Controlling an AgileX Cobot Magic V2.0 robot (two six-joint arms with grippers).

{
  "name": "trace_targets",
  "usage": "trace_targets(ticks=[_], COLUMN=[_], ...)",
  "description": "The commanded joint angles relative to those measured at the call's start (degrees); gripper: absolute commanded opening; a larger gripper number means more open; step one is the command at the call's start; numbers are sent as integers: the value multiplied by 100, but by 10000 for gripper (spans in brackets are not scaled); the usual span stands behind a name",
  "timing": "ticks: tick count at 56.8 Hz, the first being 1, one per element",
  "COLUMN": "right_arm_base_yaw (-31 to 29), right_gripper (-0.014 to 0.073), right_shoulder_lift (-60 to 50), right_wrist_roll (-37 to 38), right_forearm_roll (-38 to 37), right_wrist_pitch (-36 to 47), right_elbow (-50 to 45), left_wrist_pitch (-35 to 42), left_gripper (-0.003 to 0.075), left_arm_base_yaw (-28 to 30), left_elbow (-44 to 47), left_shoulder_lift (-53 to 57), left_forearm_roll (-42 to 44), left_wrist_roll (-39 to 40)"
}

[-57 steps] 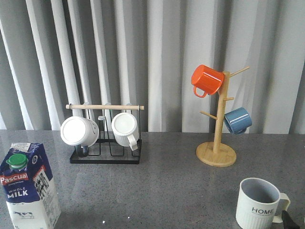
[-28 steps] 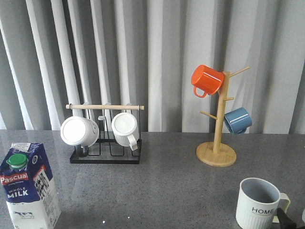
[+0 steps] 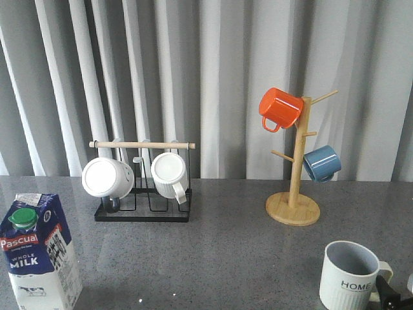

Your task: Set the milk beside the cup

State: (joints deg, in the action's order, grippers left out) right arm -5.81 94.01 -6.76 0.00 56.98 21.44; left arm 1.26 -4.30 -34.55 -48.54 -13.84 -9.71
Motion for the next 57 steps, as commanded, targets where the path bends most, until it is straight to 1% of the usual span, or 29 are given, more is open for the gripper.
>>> trace_targets(ticks=[1,12,16,18,21,23,27,30,33,34,44,57], right_arm_base_yaw=[-72,-72,-72,-72,-72,-72,-72,-72,-72,-72,-19,487], right_gripper=[559,545,511,480,419,360,218,92,0,-18,-6,-6], right_shoulder_lift=[-29,310,433,481,534,566,581,581,581,581,512,21], right_wrist_roll=[-31,-32,15,70,195,263,308,308,308,313,355,975], right_forearm_roll=[0,0,-87,-192,-323,-337,-282,-218,-194,-194,-233,180], right_wrist_pitch=[375,346,339,327,314,304,325,325,325,330,337,315], right_elbow=[204,483,593,641,695,725,726,726,726,726,726,726], left_wrist_pitch=[410,410,410,410,410,410,410,410,410,410,410,410], left_gripper=[485,485,485,485,485,485,485,485,485,485,485,485], left_arm_base_yaw=[-33,-33,-33,-33,-33,-33,-33,-33,-33,-33,-33,-33], left_elbow=[-197,-197,-197,-197,-197,-197,-197,-197,-197,-197,-197,-197], left_shoulder_lift=[8,8,8,8,8,8,8,8,8,8,8,8], left_forearm_roll=[-43,-43,-43,-43,-43,-43,-43,-43,-43,-43,-43,-43], left_wrist_roll=[46,46,46,46,46,46,46,46,46,46,46,46])
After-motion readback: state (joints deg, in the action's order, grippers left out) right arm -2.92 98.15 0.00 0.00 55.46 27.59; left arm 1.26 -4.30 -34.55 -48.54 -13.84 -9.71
